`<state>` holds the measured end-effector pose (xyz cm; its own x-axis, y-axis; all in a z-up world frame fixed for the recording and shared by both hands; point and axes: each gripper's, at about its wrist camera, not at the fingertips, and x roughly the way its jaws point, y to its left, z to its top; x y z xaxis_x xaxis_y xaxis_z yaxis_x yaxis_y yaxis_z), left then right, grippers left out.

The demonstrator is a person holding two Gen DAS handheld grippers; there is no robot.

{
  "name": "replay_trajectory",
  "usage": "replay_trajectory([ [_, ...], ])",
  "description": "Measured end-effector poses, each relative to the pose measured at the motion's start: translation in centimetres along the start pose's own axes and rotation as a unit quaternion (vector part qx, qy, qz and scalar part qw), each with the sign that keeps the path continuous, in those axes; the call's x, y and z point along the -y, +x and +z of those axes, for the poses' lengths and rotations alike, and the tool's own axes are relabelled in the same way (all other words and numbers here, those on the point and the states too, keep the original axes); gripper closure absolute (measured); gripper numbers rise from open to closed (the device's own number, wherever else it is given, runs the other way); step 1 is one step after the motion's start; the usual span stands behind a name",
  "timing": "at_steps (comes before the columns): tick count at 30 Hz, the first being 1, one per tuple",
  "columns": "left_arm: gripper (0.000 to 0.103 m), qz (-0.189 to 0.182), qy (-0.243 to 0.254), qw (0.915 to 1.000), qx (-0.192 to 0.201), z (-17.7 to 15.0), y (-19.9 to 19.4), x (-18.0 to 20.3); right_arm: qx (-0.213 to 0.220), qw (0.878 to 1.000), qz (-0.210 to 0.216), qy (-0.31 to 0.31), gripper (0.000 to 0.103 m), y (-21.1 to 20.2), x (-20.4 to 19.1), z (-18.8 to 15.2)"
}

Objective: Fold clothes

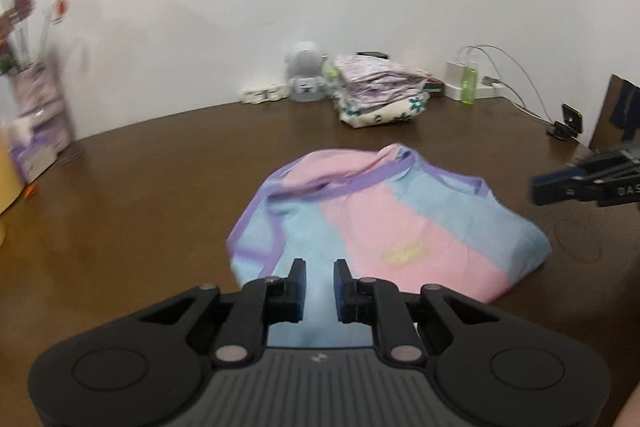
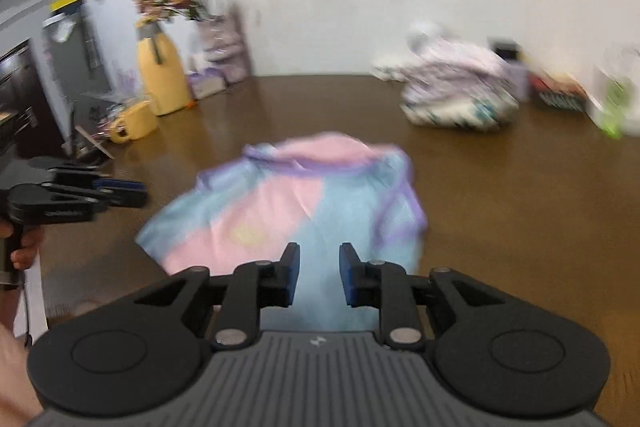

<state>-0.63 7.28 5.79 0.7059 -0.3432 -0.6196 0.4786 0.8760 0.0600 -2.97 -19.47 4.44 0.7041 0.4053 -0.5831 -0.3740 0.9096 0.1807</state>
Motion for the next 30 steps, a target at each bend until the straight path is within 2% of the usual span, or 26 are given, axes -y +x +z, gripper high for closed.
replay_trajectory([
  [4,0.09,-0.017,0.03,0.9984,-0.044,1.5,4.7,0.8,-0.047,0.997,0.009,-0.052,0.081,6.1,-1.4,2.5],
  [7,0.09,-0.014,0.044,0.9964,-0.07,1.3,7.2,0.9,-0.071,0.995,0.003,-0.066,0.081,8.9,-1.5,2.5],
  [11,0.083,-0.022,0.008,0.9975,-0.066,0.5,7.6,-1.2,-0.073,0.996,-0.014,-0.057,0.08,8.3,0.2,1.6],
  [13,0.079,-0.025,-0.019,0.9977,-0.06,-0.1,7.4,-2.5,-0.068,0.996,-0.021,-0.05,0.074,7.4,1.3,1.0],
  [15,0.08,-0.014,-0.044,0.9973,-0.058,-0.9,7.1,-3.9,-0.064,0.996,-0.027,-0.049,0.076,6.6,2.3,0.5],
  [16,0.083,-0.007,-0.053,0.9971,-0.055,-1.2,6.9,-4.5,-0.063,0.996,-0.028,-0.053,0.076,6.4,2.4,0.4],
  [19,0.084,-0.014,-0.069,0.9958,-0.058,-0.9,6.6,-5.5,-0.07,0.995,-0.027,-0.061,0.076,6.4,1.9,0.7],
  [22,0.084,-0.026,-0.053,0.9972,-0.046,0.8,6.9,-5.0,-0.043,0.998,-0.003,-0.053,0.072,6.5,1.3,2.6],
  [24,0.084,-0.037,-0.034,0.9978,-0.044,2.3,8.2,-4.2,-0.032,0.997,-0.003,-0.067,0.071,7.6,0.6,3.9],
  [26,0.084,-0.045,-0.016,0.9979,-0.044,3.6,9.4,-3.4,-0.046,0.996,-0.006,-0.078,0.071,9.5,0.3,4.6],
  [30,0.087,-0.031,0.011,0.9969,-0.072,4.4,12.1,-2.5,-0.071,0.994,-0.015,-0.086,0.071,11.9,1.0,4.8],
])
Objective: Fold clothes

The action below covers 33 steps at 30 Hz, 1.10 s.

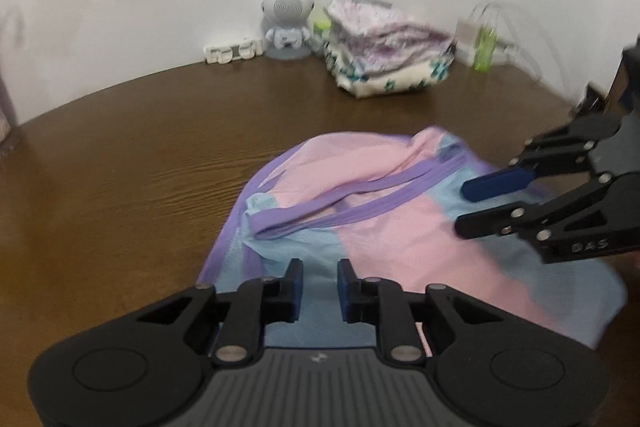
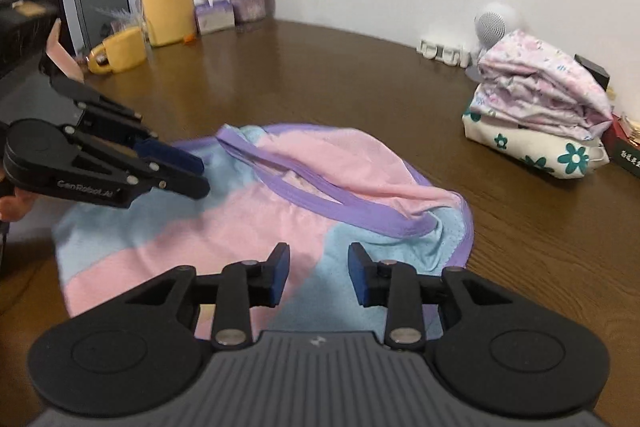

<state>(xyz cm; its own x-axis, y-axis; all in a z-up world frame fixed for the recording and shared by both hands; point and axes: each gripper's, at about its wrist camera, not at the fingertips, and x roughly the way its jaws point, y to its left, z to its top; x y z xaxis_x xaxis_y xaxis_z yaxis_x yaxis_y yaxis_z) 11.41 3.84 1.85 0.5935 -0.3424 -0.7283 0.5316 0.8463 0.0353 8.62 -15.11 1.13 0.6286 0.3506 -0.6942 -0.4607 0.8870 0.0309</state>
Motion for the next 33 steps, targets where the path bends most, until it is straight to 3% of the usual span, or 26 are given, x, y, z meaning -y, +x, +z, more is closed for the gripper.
replay_trajectory([
  [8,0.092,0.01,-0.041,0.999,0.013,-2.0,-0.6,-3.4,0.007,1.0,-0.001,0.019,0.07,-2.6,3.6,-3.1],
  [11,0.092,0.02,-0.032,0.9993,0.008,-1.5,-0.7,-2.7,0.003,1.0,-0.003,0.01,0.07,-2.6,2.9,-2.6],
  [16,0.088,0.003,-0.001,0.9993,0.037,0.3,-1.3,-0.5,0.023,0.999,0.03,-0.006,0.066,-2.6,0.5,-1.1],
  [18,0.087,0.008,0.003,0.9996,0.025,0.5,-0.3,-0.1,0.014,0.999,0.03,-0.011,0.066,-1.9,0.1,-0.9],
  [22,0.086,0.017,-0.005,0.9998,0.006,0.1,1.2,-0.5,0.003,1.0,0.017,0.005,0.066,-1.4,1.0,-1.7],
  [27,0.086,0.001,-0.038,0.9992,0.01,-0.4,0.9,-2.2,0.013,0.999,0.013,0.036,0.065,-2.7,3.2,-1.8],
  [31,0.085,0.004,-0.021,0.9995,0.023,0.2,-0.1,-1.7,0.036,0.998,-0.043,0.022,0.064,-3.1,5.3,0.3],
  [33,0.078,0.027,0.001,0.9991,0.033,1.0,-0.5,-1.3,0.027,0.998,-0.06,0.016,0.064,-2.3,6.4,1.4],
])
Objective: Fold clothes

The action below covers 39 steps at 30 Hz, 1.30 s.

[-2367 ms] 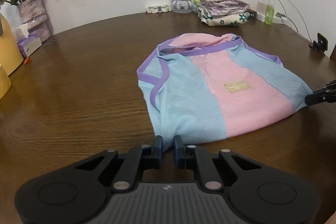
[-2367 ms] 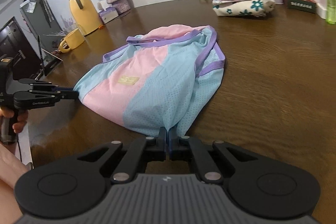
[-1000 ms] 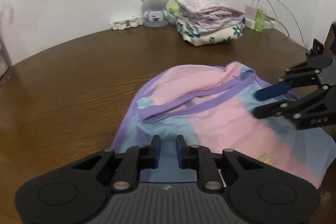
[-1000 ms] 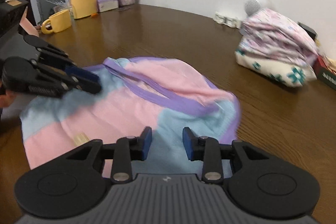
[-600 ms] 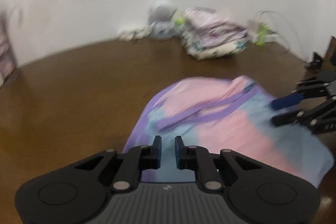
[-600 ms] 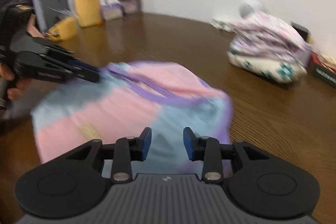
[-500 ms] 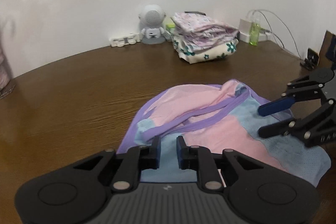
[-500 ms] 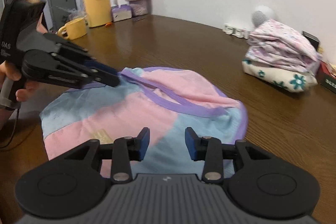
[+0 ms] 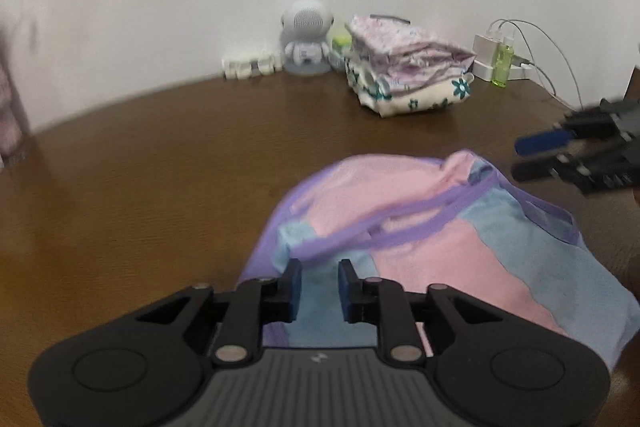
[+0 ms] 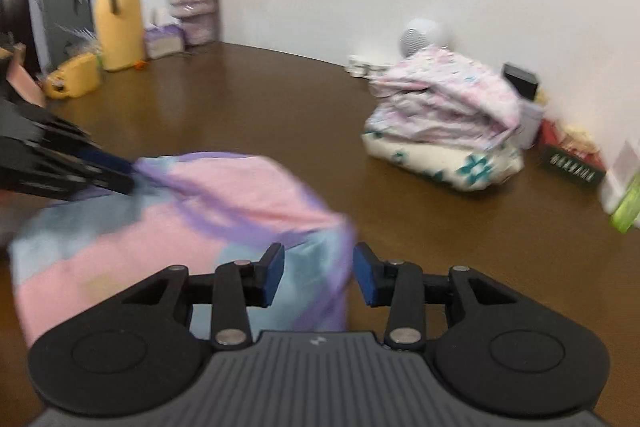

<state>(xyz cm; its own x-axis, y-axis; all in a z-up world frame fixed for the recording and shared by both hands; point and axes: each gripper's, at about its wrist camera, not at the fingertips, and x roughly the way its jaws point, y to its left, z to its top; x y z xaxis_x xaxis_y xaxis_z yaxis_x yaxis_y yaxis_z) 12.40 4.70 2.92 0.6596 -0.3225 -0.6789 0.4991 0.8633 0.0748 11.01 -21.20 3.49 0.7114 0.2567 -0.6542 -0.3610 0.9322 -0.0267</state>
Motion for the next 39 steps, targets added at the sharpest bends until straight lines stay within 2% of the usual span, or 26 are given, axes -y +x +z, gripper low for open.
replay_trajectory([
  [1,0.075,0.012,0.013,0.9998,0.002,0.4,0.0,0.2,-0.002,1.0,0.002,-0.004,0.064,0.4,0.2,0.4],
  [5,0.076,0.04,0.066,0.997,-0.002,1.4,0.6,0.6,0.0,0.999,0.034,-0.037,0.065,0.8,-0.5,1.3],
  [10,0.076,0.022,0.109,0.9936,-0.016,1.6,1.8,1.3,-0.022,0.997,0.065,-0.031,0.066,2.1,-1.5,1.8],
  [13,0.077,0.022,0.131,0.9909,-0.021,1.2,2.3,1.8,-0.048,0.996,0.066,-0.019,0.069,3.2,-1.3,1.6],
  [15,0.085,0.023,0.141,0.9895,-0.024,0.9,2.6,1.9,-0.057,0.996,0.067,-0.006,0.077,3.6,-1.2,1.5],
  [16,0.093,0.024,0.141,0.9894,-0.025,0.9,2.7,1.9,-0.057,0.996,0.068,0.001,0.087,3.6,-1.1,1.4],
  [17,0.098,0.026,0.14,0.9895,-0.024,0.9,2.8,1.9,-0.052,0.996,0.07,0.004,0.089,3.4,-1.0,1.5],
  [22,0.101,0.033,0.138,0.9899,0.002,0.7,1.7,2.1,-0.027,0.996,0.081,-0.027,0.094,1.2,-2.3,1.3],
  [27,0.101,0.039,0.099,0.9936,0.038,0.9,-0.5,1.3,0.01,0.995,0.087,-0.05,0.094,-2.1,-3.7,1.0],
  [31,0.101,0.031,0.081,0.9942,0.063,0.8,-2.1,0.9,0.028,0.991,0.123,-0.038,0.093,-4.1,-4.0,0.4],
  [32,0.101,0.03,0.082,0.9943,0.06,0.8,-2.0,1.0,0.021,0.991,0.125,-0.04,0.083,-3.9,-4.0,0.3],
  [34,0.101,0.03,0.083,0.9948,0.05,0.6,-1.6,1.1,0.005,0.994,0.101,-0.049,0.065,-3.1,-4.3,0.0],
  [39,0.1,0.027,0.084,0.9957,0.028,-0.2,-0.4,1.3,0.02,0.996,0.087,-0.025,0.069,-2.8,-3.5,0.8],
])
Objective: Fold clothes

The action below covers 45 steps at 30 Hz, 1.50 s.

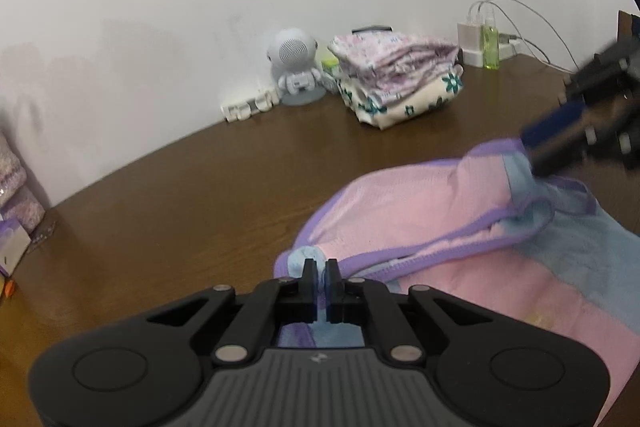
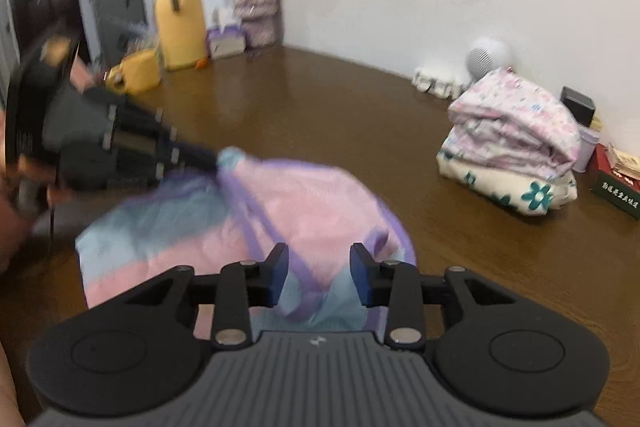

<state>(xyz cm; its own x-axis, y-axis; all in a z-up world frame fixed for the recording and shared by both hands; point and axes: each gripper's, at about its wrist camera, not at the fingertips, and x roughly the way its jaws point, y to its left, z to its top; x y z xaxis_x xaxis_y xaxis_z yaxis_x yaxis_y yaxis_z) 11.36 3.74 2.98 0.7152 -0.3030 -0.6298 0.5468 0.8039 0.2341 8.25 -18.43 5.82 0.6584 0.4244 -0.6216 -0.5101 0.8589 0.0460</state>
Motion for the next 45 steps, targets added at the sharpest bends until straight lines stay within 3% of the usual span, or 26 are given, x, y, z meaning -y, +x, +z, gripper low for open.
replay_trajectory([
  [5,0.1,-0.004,0.004,1.0,-0.003,-0.5,0.1,0.2,-0.027,0.999,0.011,-0.041,0.075,1.5,-1.4,0.2],
  [9,0.1,-0.004,0.006,1.0,-0.002,-0.8,0.0,0.2,-0.067,0.996,-0.013,-0.064,0.081,3.3,-2.4,-0.8],
  [15,0.1,-0.004,0.005,1.0,-0.004,-0.9,0.3,0.0,-0.096,0.992,-0.025,-0.073,0.082,4.4,-2.5,-1.8],
  [16,0.1,-0.004,0.006,1.0,-0.005,-0.9,0.3,0.1,-0.098,0.992,-0.025,-0.074,0.085,4.4,-2.6,-1.8],
  [17,0.1,-0.003,0.007,1.0,-0.006,-0.9,0.4,0.1,-0.099,0.992,-0.027,-0.072,0.096,4.4,-2.6,-1.7],
  [20,0.1,0.001,0.009,1.0,-0.003,-1.0,0.2,0.2,-0.089,0.994,-0.033,-0.061,0.098,4.0,-2.3,-1.2],
  [22,0.101,0.004,0.007,1.0,0.005,-0.9,-0.3,0.1,-0.068,0.996,-0.028,-0.041,0.1,3.0,-1.8,-0.8],
  [26,0.101,0.007,-0.001,0.9997,0.025,-0.8,-1.7,-0.3,-0.007,0.999,0.028,0.036,0.102,-0.5,-0.3,0.0],
  [28,0.101,0.006,-0.006,0.9994,0.035,-0.8,-2.6,-0.5,0.011,0.995,0.063,0.076,0.102,-1.7,0.3,-0.2],
  [34,0.101,0.009,-0.009,0.9978,0.065,-0.5,-5.4,-0.2,0.039,0.983,0.105,0.146,0.102,-2.7,1.7,-0.6],
  [39,0.1,-0.008,-0.005,0.9978,0.066,1.1,-5.7,-0.1,0.044,0.978,0.09,0.182,0.102,-1.7,3.9,-0.1],
  [45,0.1,-0.043,-0.075,0.9963,-0.004,3.6,0.9,-2.1,0.005,0.964,0.049,0.261,0.102,3.3,8.8,-0.6],
])
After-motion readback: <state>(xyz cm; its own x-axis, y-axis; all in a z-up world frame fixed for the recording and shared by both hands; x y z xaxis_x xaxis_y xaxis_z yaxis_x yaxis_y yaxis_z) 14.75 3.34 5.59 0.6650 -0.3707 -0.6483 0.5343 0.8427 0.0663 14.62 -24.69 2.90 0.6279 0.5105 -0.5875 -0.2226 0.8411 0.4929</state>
